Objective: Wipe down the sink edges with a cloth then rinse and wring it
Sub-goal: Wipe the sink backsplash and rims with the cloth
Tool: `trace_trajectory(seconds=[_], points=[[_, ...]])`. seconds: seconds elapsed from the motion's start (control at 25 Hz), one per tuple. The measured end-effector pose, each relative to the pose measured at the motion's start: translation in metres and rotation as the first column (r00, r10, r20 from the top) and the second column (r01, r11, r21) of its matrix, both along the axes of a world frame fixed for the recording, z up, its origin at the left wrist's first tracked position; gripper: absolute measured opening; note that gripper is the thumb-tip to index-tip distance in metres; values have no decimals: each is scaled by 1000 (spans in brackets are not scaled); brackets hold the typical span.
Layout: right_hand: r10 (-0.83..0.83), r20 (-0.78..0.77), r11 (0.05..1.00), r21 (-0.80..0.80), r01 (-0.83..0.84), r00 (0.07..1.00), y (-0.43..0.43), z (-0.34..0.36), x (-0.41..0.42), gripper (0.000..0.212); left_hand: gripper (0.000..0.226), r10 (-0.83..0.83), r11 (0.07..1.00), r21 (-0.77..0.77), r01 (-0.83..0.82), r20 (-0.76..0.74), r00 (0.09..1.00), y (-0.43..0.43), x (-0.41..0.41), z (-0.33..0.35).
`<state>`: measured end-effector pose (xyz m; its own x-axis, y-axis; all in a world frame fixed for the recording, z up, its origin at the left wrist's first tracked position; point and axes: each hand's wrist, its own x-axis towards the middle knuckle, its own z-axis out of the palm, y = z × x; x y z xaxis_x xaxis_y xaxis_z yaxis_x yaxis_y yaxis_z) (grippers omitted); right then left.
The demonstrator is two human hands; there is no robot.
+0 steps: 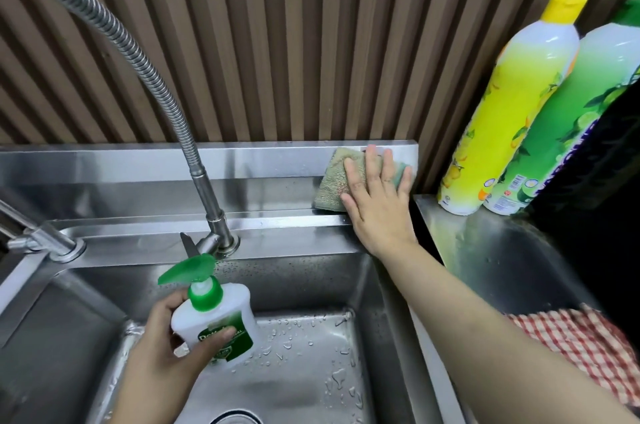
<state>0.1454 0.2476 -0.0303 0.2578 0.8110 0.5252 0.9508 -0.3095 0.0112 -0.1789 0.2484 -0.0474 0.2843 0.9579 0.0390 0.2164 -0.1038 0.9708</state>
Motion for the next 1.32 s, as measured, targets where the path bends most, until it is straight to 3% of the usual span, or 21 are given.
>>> trace_trajectory(seconds=[0.08, 0.2, 0.36, 0.44, 0.52, 0.64, 0.72, 0.8, 1.04, 1.2, 1.32], points=[[42, 104, 998, 34, -46, 994, 28, 4, -21, 57, 65, 9, 1000, -5, -9, -22, 1000, -5, -2, -3], [171, 280, 985, -44, -166, 945, 86, 22, -86, 57, 63, 62, 998, -30, -63, -23, 998, -9, -10, -7], [402, 484, 914, -267, -307, 777, 113, 18, -129, 67, 62, 67, 997, -20, -68, -45, 997, -7, -13, -12], [520, 509, 850, -389, -356, 685, 105, 10, -112, 59, 62, 62, 998, -16, -63, -50, 997, -6, -11, -13], [600, 386, 783, -462, -416, 701, 84, 2, -96, 51, 64, 39, 999, -27, -40, -51, 998, -4, -6, -15], [583, -105, 680, -479, -555, 806, 55, 4, -79, 49, 60, 1, 999, -48, -2, -6, 1000, -1, 1, -17], [442, -383, 696, -423, -580, 811, 34, 9, -62, 47, 60, -12, 999, -47, 11, -4, 1000, 0, 2, -19], [321, -501, 749, -386, -539, 804, 21, 11, -55, 46, 61, -6, 998, -59, 5, -2, 1000, 0, -4, -23], [271, -473, 803, -369, -467, 839, 42, 9, -117, 43, 60, 11, 999, -39, -12, -31, 999, -2, -15, -14], [228, -523, 811, -365, -458, 821, -8, 3, -62, 40, 57, -13, 1000, -19, 12, -40, 999, -2, -1, -11], [-28, -320, 917, -385, -104, 947, -45, 4, -18, 40, 60, -54, 998, -30, 54, -19, 998, -1, 2, -15]])
